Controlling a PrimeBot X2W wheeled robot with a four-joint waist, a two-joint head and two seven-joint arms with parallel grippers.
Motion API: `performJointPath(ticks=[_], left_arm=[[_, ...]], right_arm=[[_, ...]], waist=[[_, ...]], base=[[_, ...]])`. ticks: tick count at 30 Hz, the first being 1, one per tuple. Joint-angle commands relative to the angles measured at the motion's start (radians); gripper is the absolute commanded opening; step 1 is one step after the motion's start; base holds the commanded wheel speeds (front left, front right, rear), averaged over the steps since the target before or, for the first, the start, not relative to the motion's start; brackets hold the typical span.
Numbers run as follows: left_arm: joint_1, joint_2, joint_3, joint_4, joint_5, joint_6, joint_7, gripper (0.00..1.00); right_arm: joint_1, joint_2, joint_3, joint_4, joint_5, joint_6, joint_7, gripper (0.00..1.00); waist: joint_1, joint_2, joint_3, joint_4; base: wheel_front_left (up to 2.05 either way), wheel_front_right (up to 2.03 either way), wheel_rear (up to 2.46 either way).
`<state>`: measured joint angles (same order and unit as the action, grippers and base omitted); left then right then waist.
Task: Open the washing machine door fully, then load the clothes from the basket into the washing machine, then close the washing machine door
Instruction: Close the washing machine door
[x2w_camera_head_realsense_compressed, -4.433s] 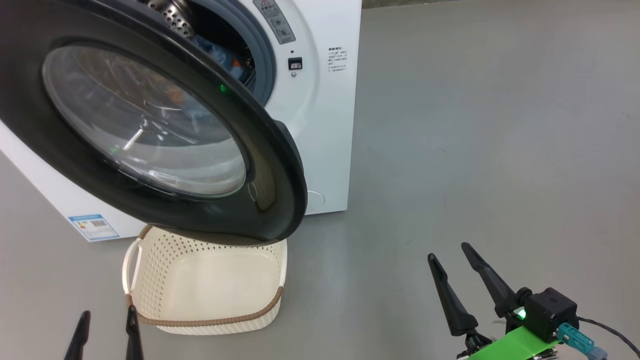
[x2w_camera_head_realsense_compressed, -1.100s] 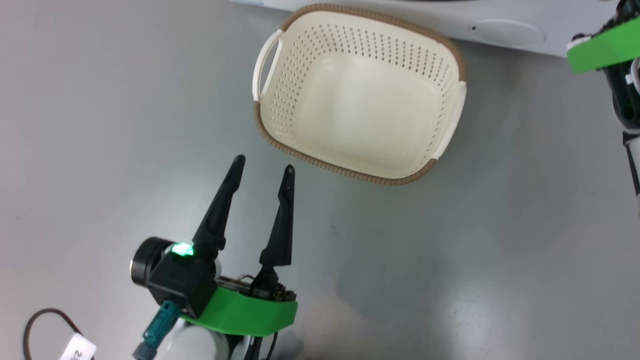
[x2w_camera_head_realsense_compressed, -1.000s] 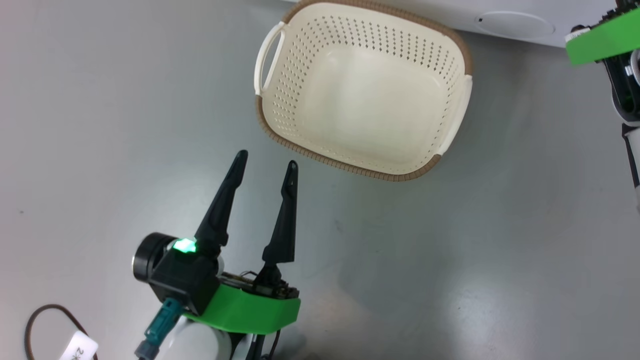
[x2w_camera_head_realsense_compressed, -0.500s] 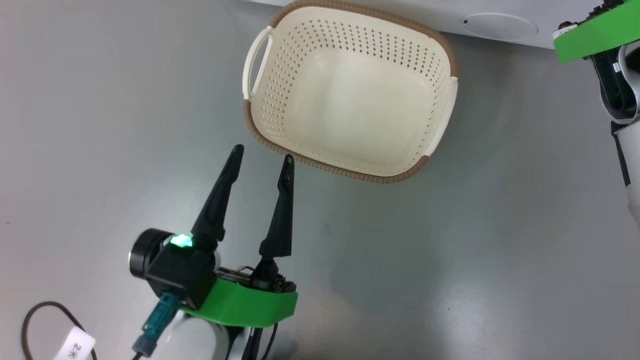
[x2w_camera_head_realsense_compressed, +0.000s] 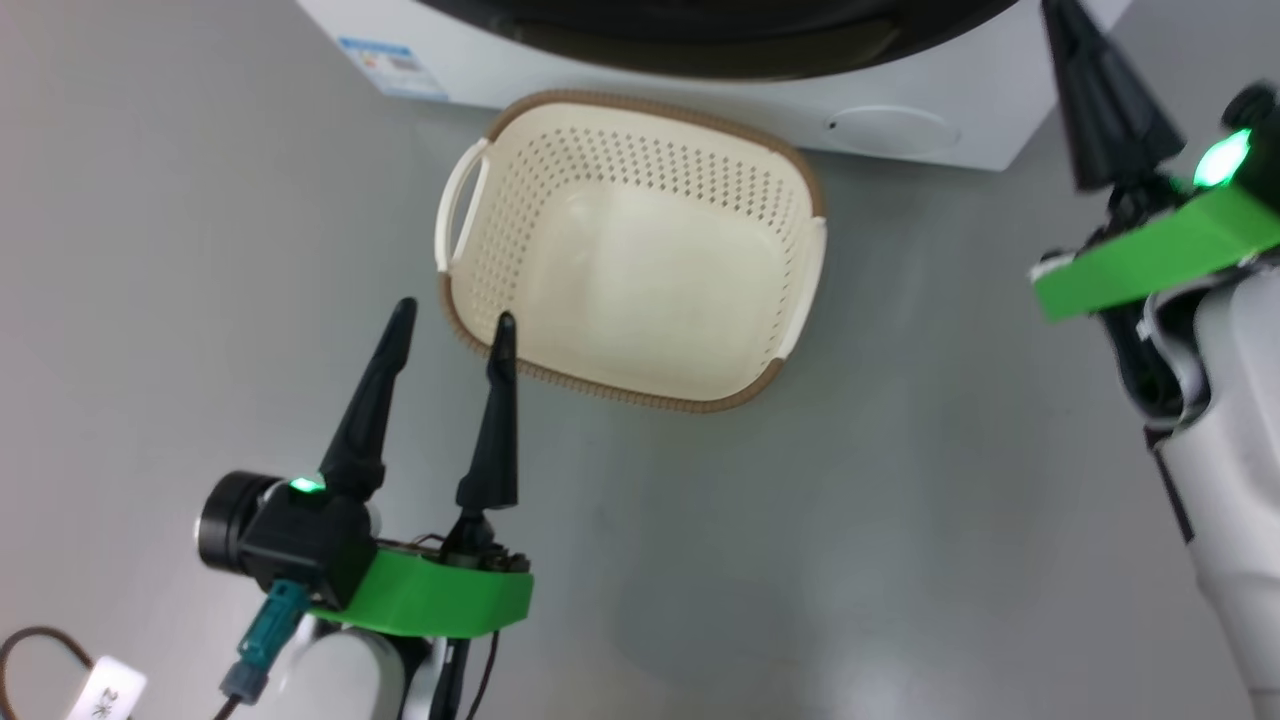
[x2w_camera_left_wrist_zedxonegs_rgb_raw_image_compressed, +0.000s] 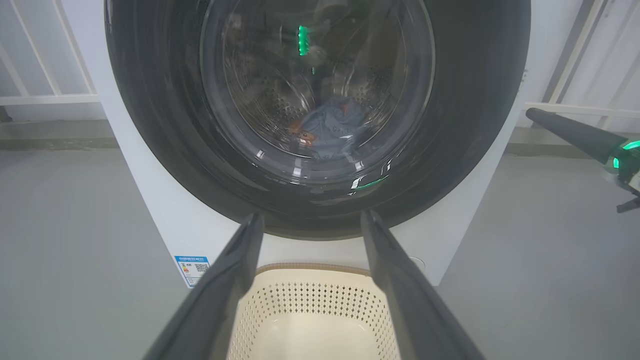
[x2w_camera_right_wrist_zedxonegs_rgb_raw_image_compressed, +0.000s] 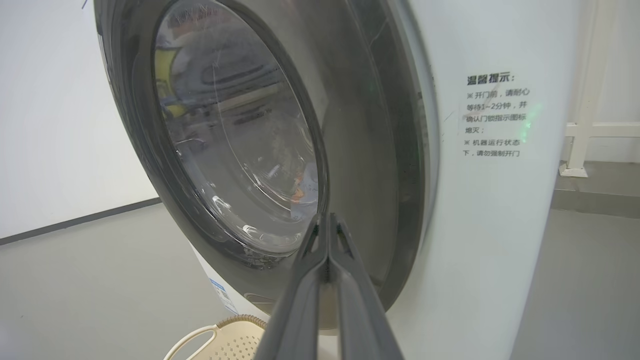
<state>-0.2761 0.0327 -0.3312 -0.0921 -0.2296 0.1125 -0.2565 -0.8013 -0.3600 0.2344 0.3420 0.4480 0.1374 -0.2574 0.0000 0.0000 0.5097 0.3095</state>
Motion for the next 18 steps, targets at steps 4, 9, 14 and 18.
performJointPath(ticks=[4,9,14,18], left_arm=[[0.049,0.018,0.090,0.001,0.036,-0.019,-0.005,1.00],[0.100,0.018,0.164,0.016,0.065,-0.048,-0.005,1.00],[0.162,0.018,0.234,0.023,0.081,-0.066,-0.005,1.00],[0.202,0.020,0.270,0.023,0.088,-0.076,-0.005,1.00]], right_arm=[[0.130,0.034,0.009,-0.068,0.019,-0.007,-0.004,0.00],[0.260,0.065,-0.010,-0.117,0.024,-0.007,-0.004,0.00],[0.353,0.093,-0.013,-0.136,0.021,-0.007,-0.004,0.00],[0.405,0.105,-0.001,-0.137,0.015,-0.007,-0.004,0.00]], waist=[[0.0000,0.0000,-0.107,-0.100],[0.0000,0.0000,-0.187,-0.174],[0.0000,0.0000,-0.256,-0.239],[0.0000,0.0000,-0.297,-0.275]], base=[[0.00,0.00,0.00],[0.00,0.00,0.00],[0.00,0.00,0.00],[0.00,0.00,0.00]])
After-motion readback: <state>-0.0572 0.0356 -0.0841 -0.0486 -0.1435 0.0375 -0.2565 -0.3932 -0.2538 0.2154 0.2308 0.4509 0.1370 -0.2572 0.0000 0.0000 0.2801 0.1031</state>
